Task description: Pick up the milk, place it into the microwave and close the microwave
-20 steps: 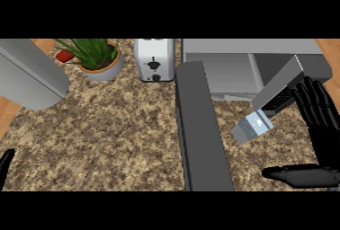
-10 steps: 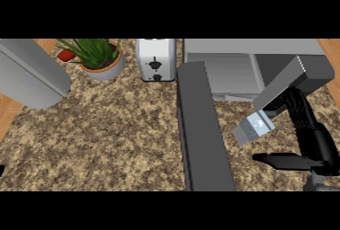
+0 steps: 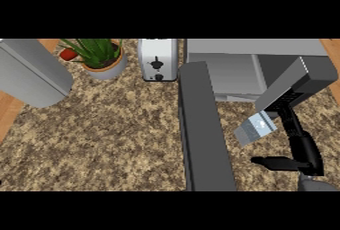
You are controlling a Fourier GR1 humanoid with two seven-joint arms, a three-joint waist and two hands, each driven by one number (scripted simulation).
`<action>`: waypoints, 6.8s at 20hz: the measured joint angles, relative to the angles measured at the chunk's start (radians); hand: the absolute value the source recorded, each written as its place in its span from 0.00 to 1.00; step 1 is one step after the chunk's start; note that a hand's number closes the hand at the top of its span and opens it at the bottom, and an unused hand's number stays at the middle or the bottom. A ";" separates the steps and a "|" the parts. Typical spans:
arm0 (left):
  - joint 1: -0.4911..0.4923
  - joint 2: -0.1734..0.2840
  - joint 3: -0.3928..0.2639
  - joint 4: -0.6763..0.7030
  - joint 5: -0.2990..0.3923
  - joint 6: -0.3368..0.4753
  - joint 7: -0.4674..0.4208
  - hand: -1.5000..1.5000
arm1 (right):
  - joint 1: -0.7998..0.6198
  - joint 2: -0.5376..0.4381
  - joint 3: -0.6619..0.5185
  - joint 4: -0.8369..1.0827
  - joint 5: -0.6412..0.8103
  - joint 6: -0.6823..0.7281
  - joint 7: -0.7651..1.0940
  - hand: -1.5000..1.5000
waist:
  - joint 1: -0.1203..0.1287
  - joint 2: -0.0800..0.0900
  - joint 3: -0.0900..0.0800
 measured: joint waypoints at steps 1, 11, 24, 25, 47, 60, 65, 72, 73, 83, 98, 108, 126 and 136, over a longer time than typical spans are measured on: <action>-0.005 -0.002 0.002 0.002 0.002 -0.002 -0.006 0.00 | -0.013 -0.002 -0.001 0.048 0.012 -0.005 -0.038 0.00 | 0.000 0.001 0.000; 0.042 0.005 0.067 0.013 0.046 -0.073 -0.036 0.00 | -0.146 -0.050 -0.028 0.421 0.082 -0.027 -0.281 0.00 | 0.000 0.002 0.000; 0.100 0.008 0.080 0.022 0.084 -0.130 -0.073 0.00 | -0.312 -0.051 -0.093 0.788 0.063 0.006 -0.528 1.00 | 0.006 -0.003 -0.006; 0.099 0.005 0.080 0.024 0.085 -0.136 -0.080 0.00 | -0.321 -0.050 -0.094 0.805 0.063 0.008 -0.534 1.00 | 0.006 -0.004 -0.008; 0.119 0.022 0.111 0.038 0.152 -0.165 -0.077 0.00 | -0.412 0.025 -0.093 0.913 0.061 -0.028 -0.585 1.00 | 0.003 0.000 -0.005; 0.091 0.040 0.141 0.054 0.204 -0.165 -0.045 0.00 | -0.631 0.018 -0.103 0.951 0.075 -0.091 -0.511 1.00 | 0.008 0.009 0.000; 0.068 0.059 0.150 0.056 0.217 -0.164 -0.032 0.00 | -0.727 -0.011 -0.113 0.996 0.081 -0.122 -0.454 1.00 | 0.024 0.016 0.001; 0.006 0.081 0.149 0.065 0.234 -0.156 -0.020 0.00 | -0.838 -0.068 -0.121 1.044 0.091 -0.136 -0.369 1.00 | 0.047 0.030 0.003; -0.006 0.086 0.148 0.065 0.235 -0.154 -0.018 0.00 | -0.851 -0.069 -0.119 1.048 0.094 -0.140 -0.361 1.00 | 0.050 0.032 0.003; -0.060 0.108 0.149 0.072 0.264 -0.151 -0.013 0.00 | -0.927 -0.132 -0.099 1.073 0.144 -0.330 -0.291 1.00 | 0.092 0.055 0.004; -0.129 0.152 0.156 0.090 0.290 -0.149 0.001 0.00 | -0.979 -0.205 -0.116 1.098 0.150 -0.438 -0.232 1.00 | 0.146 0.090 0.008; -0.166 0.176 0.164 0.106 0.289 -0.141 0.013 0.00 | -0.998 -0.229 -0.123 1.107 0.151 -0.458 -0.219 1.00 | 0.170 0.105 0.010; -0.214 0.212 0.177 0.132 0.250 -0.133 0.030 0.00 | -1.040 -0.204 -0.146 1.108 0.134 -0.405 -0.230 0.00 | 0.192 0.107 0.010; -0.243 0.216 0.165 0.151 0.229 -0.128 0.040 0.00 | -1.123 -0.117 -0.077 1.144 0.206 -0.442 -0.117 0.00 | 0.192 0.091 0.003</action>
